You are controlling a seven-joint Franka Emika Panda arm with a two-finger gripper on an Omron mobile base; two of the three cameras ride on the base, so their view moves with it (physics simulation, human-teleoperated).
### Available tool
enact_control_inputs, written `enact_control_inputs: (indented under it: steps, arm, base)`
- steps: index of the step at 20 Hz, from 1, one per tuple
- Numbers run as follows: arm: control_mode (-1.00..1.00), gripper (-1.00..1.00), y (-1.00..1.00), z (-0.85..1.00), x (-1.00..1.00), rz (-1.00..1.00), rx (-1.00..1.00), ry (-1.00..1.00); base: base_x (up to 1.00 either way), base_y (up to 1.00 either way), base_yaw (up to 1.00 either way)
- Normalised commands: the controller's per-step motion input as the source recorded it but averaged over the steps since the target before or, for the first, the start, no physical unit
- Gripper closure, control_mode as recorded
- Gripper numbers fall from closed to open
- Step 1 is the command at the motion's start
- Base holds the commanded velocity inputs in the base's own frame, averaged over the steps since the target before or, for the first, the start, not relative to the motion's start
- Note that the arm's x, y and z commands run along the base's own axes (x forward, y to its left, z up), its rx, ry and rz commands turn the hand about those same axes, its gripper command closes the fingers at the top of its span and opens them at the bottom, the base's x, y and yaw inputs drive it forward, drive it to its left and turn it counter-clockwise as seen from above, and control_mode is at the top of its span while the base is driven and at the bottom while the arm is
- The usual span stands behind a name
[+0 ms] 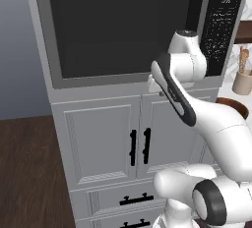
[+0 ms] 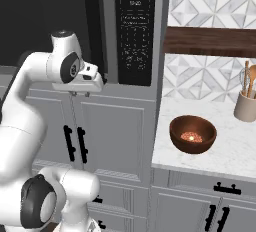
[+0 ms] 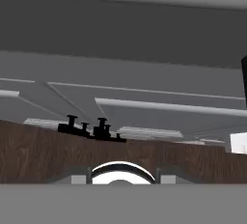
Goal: Open the microwave, place the bowl with waffle inside the microwave, then close the microwave door and turn it on.
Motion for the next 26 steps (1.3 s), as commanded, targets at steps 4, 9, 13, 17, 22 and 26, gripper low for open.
enact_control_inputs:
  steps: [4, 9, 13, 17, 22, 26]
  arm:
    - [-1.00, -1.00, -0.16, 0.26, -0.57, 0.07, 0.00, -0.46]
    - [-1.00, -1.00, -0.65, 0.48, -0.81, 0.11, 0.11, -0.76]
    - [-1.00, -1.00, -0.30, 0.37, -0.16, 0.02, 0.03, -0.46]
    - [-1.00, -1.00, -0.15, 0.40, 0.09, 0.00, 0.00, -0.09]
    - [-1.00, -1.00, -0.40, 0.54, 0.09, 0.00, 0.02, 0.02]
    - [-1.00, -1.00, -0.26, 0.49, 0.07, 0.00, 0.06, 0.11]
  base:
    - [0.00, 0.00, 0.00]
    - [0.00, 0.00, 0.00]
    - [0.00, 0.00, 0.00]
    - [0.00, 0.00, 0.00]
    - [0.00, 0.00, 0.00]
    - [0.00, 0.00, 0.00]
